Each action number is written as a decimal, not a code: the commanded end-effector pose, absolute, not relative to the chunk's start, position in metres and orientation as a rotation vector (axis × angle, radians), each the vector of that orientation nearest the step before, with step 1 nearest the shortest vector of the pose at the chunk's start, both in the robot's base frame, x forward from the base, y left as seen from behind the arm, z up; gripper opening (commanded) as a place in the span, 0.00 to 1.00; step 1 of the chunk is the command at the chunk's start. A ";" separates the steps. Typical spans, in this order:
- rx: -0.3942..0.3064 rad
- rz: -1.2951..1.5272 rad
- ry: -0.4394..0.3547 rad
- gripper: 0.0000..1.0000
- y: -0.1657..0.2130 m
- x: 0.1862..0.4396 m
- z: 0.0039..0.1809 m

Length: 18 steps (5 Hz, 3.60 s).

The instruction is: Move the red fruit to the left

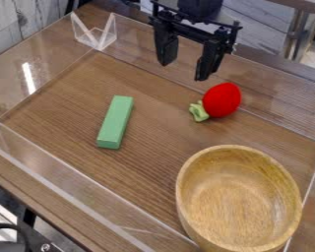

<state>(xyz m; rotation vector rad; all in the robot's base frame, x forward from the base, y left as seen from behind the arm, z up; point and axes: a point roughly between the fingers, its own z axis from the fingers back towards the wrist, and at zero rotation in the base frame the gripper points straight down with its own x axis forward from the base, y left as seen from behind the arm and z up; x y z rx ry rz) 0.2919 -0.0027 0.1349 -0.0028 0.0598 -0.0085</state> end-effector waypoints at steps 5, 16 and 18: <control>-0.026 0.040 0.046 1.00 -0.018 0.306 0.074; -0.085 0.131 -0.050 0.00 -0.010 0.321 0.091; -0.111 0.152 -0.081 0.00 -0.008 0.320 0.113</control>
